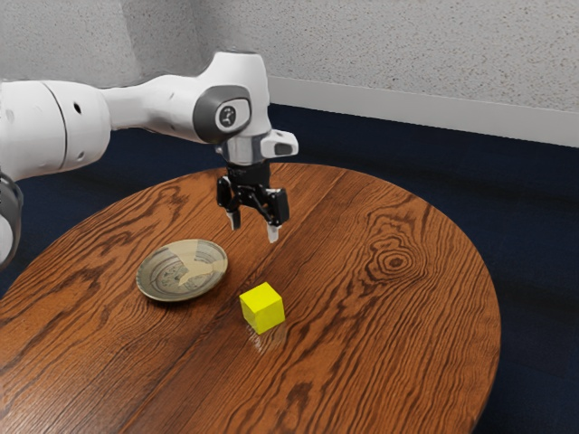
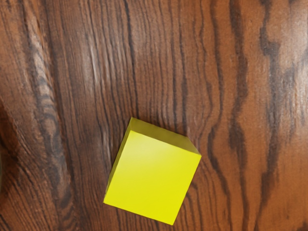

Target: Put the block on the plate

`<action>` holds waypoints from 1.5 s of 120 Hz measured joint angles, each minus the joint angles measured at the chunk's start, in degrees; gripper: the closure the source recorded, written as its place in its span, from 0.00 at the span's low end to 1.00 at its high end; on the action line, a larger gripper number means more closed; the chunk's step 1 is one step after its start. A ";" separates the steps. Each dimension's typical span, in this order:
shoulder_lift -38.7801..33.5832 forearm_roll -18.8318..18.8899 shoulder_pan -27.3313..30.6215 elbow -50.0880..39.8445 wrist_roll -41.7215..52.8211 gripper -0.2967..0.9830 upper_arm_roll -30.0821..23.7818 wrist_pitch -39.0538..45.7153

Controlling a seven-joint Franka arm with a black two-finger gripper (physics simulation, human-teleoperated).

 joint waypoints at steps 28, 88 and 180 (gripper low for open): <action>0.21 -1.00 -0.22 -6.96 1.09 0.23 -0.87 7.41; 0.56 -0.21 -0.21 -14.69 5.64 0.23 -0.60 18.37; 7.19 -0.37 -0.13 -15.38 9.08 0.23 -0.33 24.07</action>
